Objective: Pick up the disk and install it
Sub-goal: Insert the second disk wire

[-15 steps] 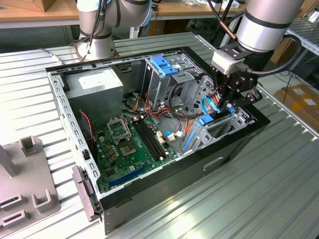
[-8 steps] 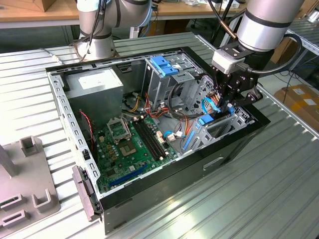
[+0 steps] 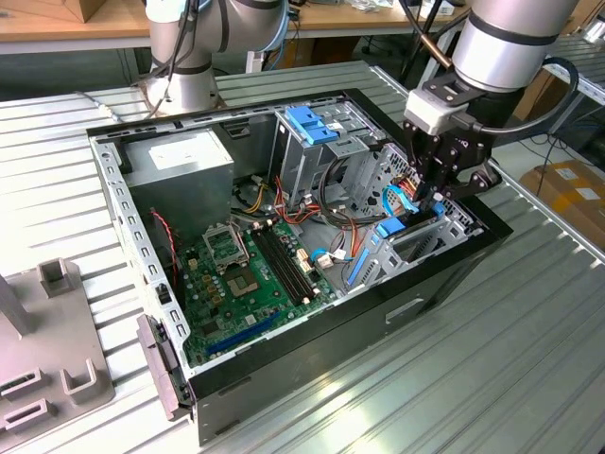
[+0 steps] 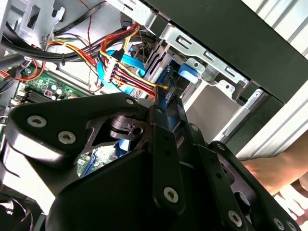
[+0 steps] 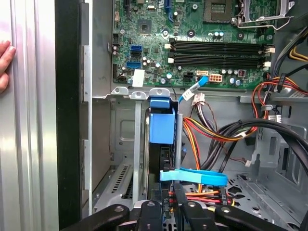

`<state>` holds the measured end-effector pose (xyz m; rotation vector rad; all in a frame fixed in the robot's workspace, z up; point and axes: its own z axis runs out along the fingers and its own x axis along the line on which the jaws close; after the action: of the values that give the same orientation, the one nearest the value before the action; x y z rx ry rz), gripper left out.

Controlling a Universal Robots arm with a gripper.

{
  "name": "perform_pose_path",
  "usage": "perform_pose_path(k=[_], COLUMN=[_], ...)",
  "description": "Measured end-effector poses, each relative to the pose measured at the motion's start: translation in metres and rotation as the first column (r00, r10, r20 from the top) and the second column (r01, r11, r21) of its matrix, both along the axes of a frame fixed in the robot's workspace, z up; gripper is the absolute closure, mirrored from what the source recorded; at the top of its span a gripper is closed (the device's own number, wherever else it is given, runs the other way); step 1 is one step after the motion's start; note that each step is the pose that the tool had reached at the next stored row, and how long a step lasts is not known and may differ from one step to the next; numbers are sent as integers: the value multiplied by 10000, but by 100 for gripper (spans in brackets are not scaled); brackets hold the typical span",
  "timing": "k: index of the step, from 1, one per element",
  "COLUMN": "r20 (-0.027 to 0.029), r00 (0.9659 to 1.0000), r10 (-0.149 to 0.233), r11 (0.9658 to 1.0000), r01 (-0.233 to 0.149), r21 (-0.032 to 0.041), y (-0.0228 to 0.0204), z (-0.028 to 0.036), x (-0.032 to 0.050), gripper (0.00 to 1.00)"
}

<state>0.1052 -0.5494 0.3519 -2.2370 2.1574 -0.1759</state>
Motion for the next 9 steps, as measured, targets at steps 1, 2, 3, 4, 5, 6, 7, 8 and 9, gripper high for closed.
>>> perform_pose_path(k=[1, 2, 3, 4, 5, 6, 7, 8, 9], r20=[0, 0, -1, 0, -1, -2, -2, -4, -4], r00=[10000, 10000, 10000, 10000, 10000, 10000, 10000, 10000, 10000], r10=[0, 0, 1, 0, 0, 0, 0, 0, 0], r11=[10000, 10000, 10000, 10000, 10000, 10000, 10000, 10000, 10000], r01=[0, 0, -1, 0, 0, 0, 0, 0, 0], r21=[1, 3, 13, 17, 17, 17, 17, 18, 18], y=[0, 0, 1, 0, 1, 4, 6, 7, 8], z=[0, 3, 4, 2, 2, 2, 2, 2, 2], x=[0, 0, 7, 26, 59, 79, 95, 121, 132], gripper=[76, 76, 76, 76, 76, 76, 76, 76, 76])
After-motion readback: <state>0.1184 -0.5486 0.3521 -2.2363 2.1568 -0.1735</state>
